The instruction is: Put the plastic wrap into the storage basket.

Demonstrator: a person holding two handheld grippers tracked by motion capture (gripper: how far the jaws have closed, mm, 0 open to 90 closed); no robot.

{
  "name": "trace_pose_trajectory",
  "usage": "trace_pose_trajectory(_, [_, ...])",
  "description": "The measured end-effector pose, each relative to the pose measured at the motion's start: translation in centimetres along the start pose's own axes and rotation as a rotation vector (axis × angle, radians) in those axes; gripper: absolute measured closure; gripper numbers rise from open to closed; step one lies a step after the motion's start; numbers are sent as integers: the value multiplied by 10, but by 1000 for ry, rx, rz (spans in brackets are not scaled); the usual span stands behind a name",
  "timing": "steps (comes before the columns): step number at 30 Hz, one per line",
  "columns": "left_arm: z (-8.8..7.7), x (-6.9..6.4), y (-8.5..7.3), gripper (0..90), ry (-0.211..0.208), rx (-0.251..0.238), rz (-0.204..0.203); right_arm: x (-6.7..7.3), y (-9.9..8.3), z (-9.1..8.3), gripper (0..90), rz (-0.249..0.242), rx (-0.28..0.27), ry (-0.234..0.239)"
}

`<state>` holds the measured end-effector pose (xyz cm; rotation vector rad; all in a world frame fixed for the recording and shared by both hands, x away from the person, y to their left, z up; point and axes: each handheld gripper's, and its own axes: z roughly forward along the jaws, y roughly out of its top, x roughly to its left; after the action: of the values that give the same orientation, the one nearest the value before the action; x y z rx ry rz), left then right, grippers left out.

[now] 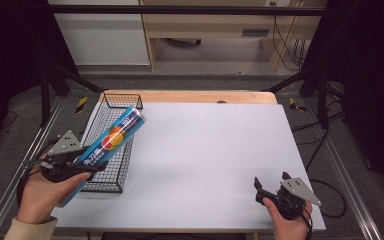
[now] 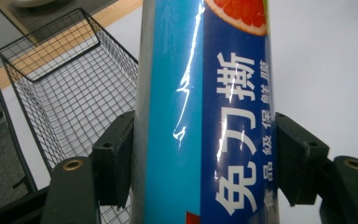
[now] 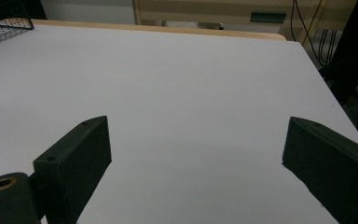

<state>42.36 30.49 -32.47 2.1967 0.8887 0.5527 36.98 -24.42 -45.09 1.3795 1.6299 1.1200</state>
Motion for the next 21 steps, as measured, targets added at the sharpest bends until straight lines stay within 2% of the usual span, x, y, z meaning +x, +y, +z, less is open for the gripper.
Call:
trace_pose_trajectory(3, [0, 1, -1, 319, 2, 11, -1, 0, 0, 0, 83, -1, -1, 1])
trace_pose_trajectory(5, [0, 4, -3, 320, 7, 21, -17, 1, 0, -1, 86, 2, -2, 2])
trace_pose_trajectory(7, [0, 5, -3, 320, 9, 13, -24, 1, 0, -1, 87, 0, -3, 1])
trace_pose_trajectory(10, [-1, 8, -6, 320, 14, 1, -55, 1, 0, -1, 88, -2, -1, -1])
trace_pose_trajectory(17, [-2, 13, -9, 320, 42, 26, -80, 2, 1, -2, 93, 0, -5, 5])
trace_pose_trajectory(18, [-1, 14, -8, 320, 58, 39, -82, 2, 1, -2, 95, -1, -7, 4])
trace_pose_trajectory(21, [1, 15, -7, 320, 65, 66, -90, 4, 2, -3, 96, -3, -13, 14])
